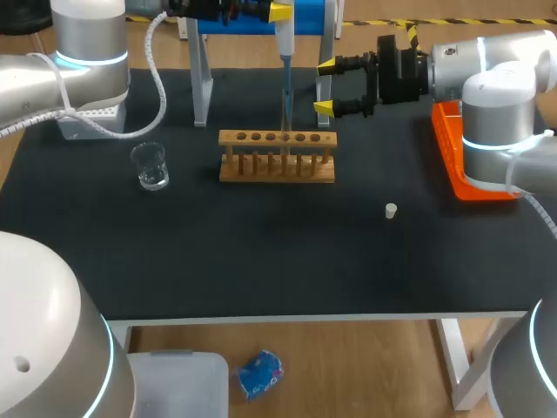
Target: Invert the test tube, pick up the pipette, mount the tip to pipette, aspirate from beaker and dispense into the tube, eject the tip, return the pipette, and cap with the stopper.
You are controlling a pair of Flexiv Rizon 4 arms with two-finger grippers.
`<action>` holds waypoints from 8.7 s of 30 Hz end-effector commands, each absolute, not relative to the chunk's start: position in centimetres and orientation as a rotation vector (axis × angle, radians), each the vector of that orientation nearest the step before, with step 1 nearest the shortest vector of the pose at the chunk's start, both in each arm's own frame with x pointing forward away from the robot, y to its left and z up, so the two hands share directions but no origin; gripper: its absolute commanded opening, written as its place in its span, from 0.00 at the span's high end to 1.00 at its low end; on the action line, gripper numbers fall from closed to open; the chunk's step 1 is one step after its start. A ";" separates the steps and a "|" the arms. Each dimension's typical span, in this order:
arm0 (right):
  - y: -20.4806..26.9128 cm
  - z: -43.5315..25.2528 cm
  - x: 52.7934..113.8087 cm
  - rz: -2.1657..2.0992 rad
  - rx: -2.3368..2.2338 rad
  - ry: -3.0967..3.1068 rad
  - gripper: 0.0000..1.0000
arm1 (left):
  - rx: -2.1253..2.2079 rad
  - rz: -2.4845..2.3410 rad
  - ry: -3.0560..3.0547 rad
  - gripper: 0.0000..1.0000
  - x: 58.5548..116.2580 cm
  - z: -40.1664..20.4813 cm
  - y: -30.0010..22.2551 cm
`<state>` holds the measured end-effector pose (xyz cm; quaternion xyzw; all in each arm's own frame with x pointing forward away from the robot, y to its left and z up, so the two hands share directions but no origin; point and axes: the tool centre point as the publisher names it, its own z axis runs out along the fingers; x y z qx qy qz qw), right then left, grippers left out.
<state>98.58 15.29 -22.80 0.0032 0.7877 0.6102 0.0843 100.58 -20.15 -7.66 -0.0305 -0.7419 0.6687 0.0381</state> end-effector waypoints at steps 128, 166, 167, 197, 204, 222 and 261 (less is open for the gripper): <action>21.6 -0.3 100.9 1.407 0.348 2.510 1.00 | -0.091 2.052 -2.278 1.00 100.5 -7.6 -20.2; 21.4 -2.2 100.9 1.384 0.366 2.549 1.00 | -0.091 2.052 -2.278 1.00 100.5 -7.6 -20.2; 21.4 -2.3 100.9 1.384 0.368 2.550 1.00 | -0.091 2.052 -2.278 1.00 100.5 -7.6 -20.2; 21.0 -1.9 100.3 1.411 0.369 2.530 0.74 | -0.091 2.052 -2.278 1.00 100.5 -7.6 -20.2; 20.3 0.7 99.6 1.448 0.326 2.472 0.00 | -0.091 2.052 -2.278 1.00 100.5 -7.6 -20.2; 10.0 -5.5 97.3 1.612 0.130 2.364 0.00 | -0.091 2.052 -2.278 1.00 100.5 -7.6 -20.2; 12.2 -23.0 96.2 1.770 -0.001 2.412 0.00 | -0.091 2.052 -2.278 1.00 100.5 -7.6 -20.2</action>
